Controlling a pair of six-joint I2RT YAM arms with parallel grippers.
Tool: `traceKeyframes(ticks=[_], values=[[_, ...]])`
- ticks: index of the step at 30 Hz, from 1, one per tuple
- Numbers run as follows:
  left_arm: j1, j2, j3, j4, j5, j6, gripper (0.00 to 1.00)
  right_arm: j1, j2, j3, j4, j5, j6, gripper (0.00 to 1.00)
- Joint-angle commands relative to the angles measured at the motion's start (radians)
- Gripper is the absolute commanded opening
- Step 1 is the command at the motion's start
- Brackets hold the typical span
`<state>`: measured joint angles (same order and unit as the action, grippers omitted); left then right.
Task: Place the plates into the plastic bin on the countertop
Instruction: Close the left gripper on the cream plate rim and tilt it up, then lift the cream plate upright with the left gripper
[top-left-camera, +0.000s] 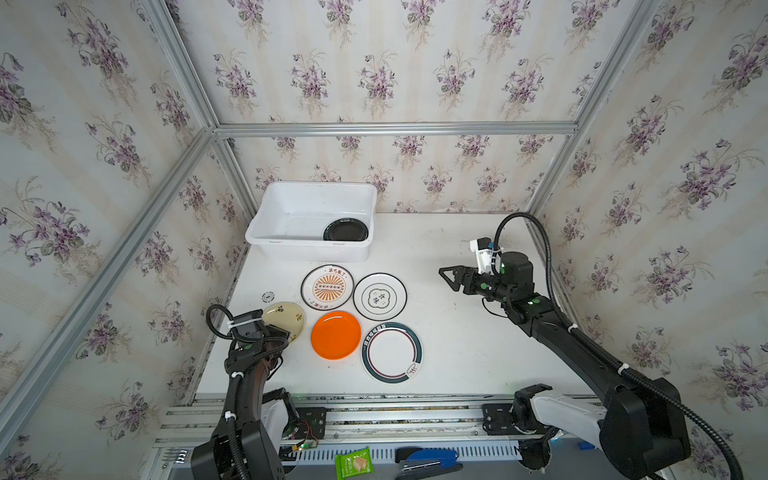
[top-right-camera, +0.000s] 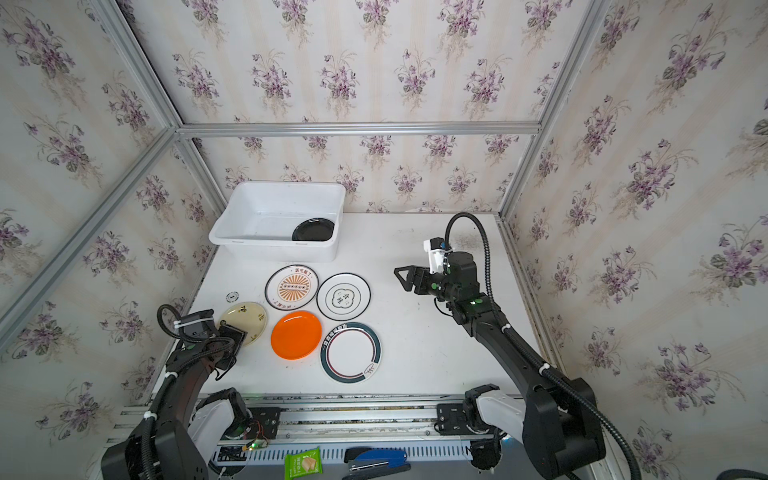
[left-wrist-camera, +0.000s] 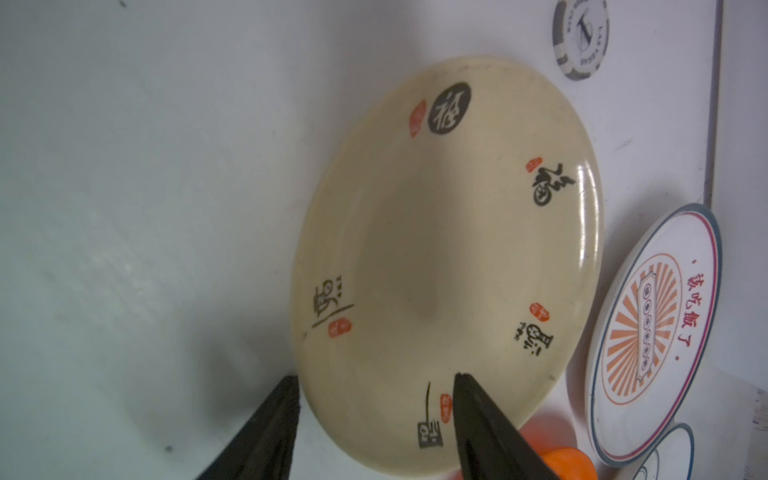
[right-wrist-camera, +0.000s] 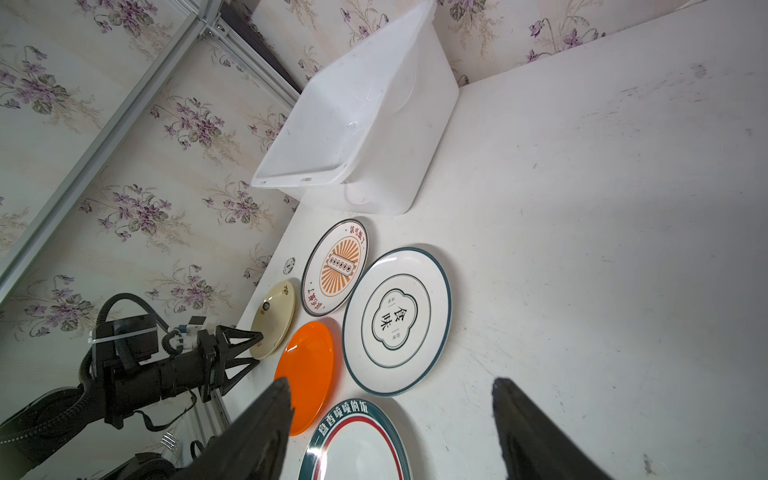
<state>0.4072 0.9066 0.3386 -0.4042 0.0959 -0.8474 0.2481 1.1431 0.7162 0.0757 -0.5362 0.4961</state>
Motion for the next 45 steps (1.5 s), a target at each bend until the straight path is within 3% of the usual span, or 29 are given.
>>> traceKeyframes(ticks=[1,5,12,24,26,45], values=[[0.008,0.000,-0.012,0.029,-0.030,-0.027,0.51,0.000,0.003,0.002,0.014,0.032,-0.011,0.78],[0.022,0.018,-0.018,0.044,-0.021,-0.034,0.49,-0.004,0.003,0.012,-0.040,0.090,-0.037,0.79],[0.033,0.054,-0.028,0.073,-0.019,-0.053,0.32,-0.007,0.006,0.014,-0.034,0.082,-0.028,0.79],[0.055,0.100,-0.038,0.108,-0.009,-0.054,0.23,-0.009,0.007,0.012,-0.047,0.111,-0.027,0.79],[0.058,0.091,-0.043,0.113,-0.013,-0.061,0.16,-0.010,0.009,0.014,-0.057,0.118,-0.030,0.79],[0.115,0.047,-0.048,0.111,0.062,-0.076,0.03,-0.012,-0.013,-0.008,-0.053,0.149,-0.021,0.80]])
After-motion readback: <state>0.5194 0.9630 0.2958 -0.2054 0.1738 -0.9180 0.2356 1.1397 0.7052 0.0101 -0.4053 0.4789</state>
